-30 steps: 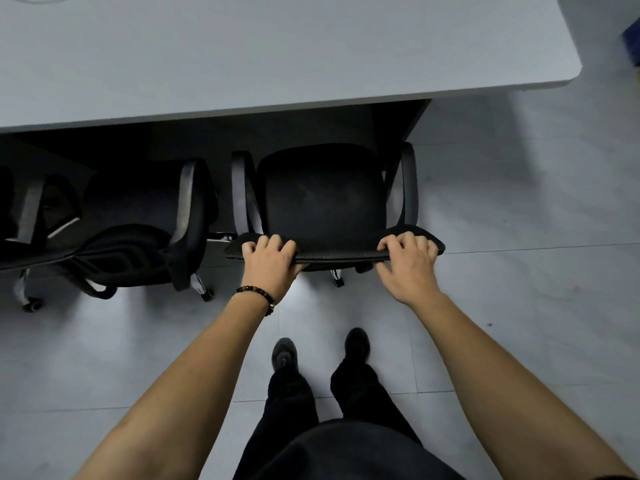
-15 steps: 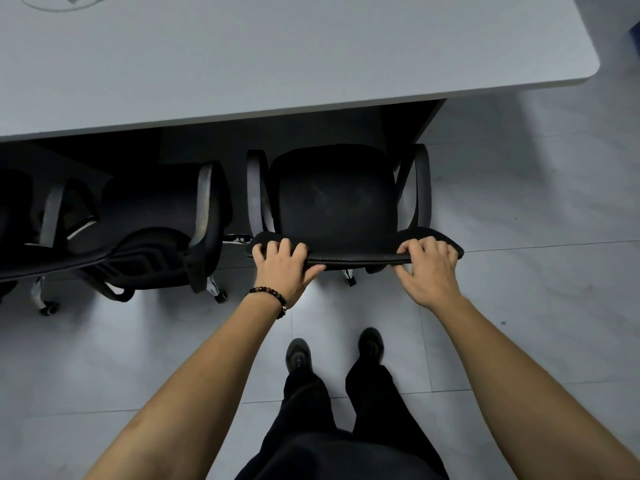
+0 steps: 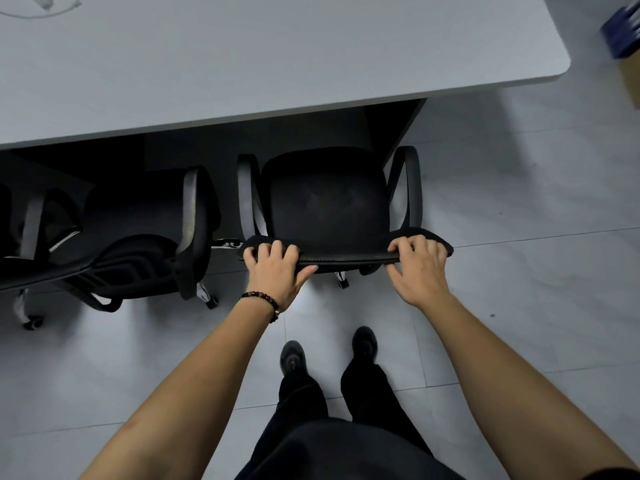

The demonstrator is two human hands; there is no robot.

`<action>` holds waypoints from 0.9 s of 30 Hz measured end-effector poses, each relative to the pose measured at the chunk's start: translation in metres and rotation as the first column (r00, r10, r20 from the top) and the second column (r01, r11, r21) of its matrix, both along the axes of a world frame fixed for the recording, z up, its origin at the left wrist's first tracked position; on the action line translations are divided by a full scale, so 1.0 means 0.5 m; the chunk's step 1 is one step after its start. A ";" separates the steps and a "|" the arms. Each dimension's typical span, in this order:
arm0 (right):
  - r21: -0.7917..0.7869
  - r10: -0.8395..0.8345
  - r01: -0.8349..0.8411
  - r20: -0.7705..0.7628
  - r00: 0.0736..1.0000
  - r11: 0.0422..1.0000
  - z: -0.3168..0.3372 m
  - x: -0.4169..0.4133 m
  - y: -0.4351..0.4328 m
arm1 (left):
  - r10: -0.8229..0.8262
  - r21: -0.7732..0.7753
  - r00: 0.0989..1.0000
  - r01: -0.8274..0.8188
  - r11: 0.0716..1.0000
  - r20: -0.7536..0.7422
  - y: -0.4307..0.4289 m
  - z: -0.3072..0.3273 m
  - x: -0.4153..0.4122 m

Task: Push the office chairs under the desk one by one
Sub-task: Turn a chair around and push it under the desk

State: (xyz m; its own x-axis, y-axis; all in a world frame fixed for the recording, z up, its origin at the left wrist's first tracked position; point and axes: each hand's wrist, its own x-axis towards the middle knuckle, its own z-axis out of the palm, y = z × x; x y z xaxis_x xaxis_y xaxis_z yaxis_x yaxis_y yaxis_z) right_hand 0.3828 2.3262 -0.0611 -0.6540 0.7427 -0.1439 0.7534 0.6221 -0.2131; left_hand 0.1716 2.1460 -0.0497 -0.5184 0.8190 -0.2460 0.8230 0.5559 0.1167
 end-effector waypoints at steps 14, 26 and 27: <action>0.083 -0.010 0.011 -0.018 1.000 0.996 -0.013 -0.006 0.001 | 0.002 -0.002 0.998 -0.002 1.000 -0.058 0.005 -0.005 -0.002; -0.290 -0.159 0.135 -0.060 0.985 0.947 0.099 0.005 -0.038 | 0.043 0.262 0.889 -0.181 0.948 0.456 -0.026 0.120 -0.004; -0.343 -0.242 0.173 -0.172 0.955 0.923 0.124 0.013 -0.061 | 0.042 0.338 0.884 -0.222 0.915 0.466 -0.048 0.147 0.000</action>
State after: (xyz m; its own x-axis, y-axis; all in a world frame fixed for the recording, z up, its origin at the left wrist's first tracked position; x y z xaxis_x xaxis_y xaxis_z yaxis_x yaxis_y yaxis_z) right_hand 0.3891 2.2956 0.0011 -0.5311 0.8013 -0.2753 0.7752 0.3284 -0.5397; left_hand 0.1713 2.1222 0.0239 -0.5382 0.8263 -0.1660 0.5558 0.4960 0.6671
